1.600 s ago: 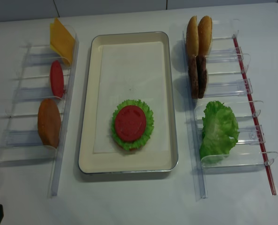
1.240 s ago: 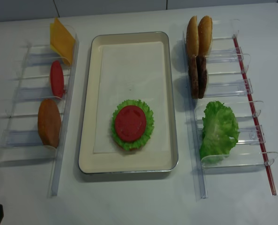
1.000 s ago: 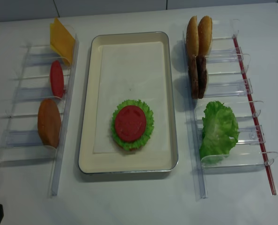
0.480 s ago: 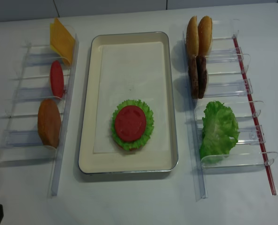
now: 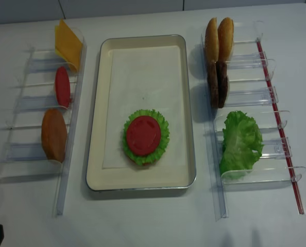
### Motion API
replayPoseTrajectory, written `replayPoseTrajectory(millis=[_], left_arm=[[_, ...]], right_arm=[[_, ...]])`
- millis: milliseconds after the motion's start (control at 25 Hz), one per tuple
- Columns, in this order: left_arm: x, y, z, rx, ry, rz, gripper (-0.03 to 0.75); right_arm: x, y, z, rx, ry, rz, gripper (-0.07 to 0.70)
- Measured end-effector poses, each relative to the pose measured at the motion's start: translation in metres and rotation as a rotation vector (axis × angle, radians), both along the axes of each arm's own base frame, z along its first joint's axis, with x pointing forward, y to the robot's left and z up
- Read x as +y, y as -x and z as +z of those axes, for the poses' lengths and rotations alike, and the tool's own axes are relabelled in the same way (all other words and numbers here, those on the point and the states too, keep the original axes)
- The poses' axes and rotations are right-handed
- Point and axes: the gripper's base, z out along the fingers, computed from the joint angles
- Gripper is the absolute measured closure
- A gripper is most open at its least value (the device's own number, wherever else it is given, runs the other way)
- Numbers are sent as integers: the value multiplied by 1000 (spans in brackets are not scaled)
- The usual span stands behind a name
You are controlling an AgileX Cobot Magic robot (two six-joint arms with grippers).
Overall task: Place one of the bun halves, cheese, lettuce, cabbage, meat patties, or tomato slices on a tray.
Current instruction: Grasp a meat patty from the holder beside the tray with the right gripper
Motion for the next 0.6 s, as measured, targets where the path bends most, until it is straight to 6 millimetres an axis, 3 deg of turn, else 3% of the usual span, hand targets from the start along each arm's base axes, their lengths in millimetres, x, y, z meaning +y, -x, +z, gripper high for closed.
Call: replayPoseTrajectory(millis=[360,600], left_arm=[[0,0,0,0,0,0,491],[0,0,0,0,0,0,491]], right_arm=[[2,-55,14,118,-99,20,242],[20,-78,16,176,-134,91,241]])
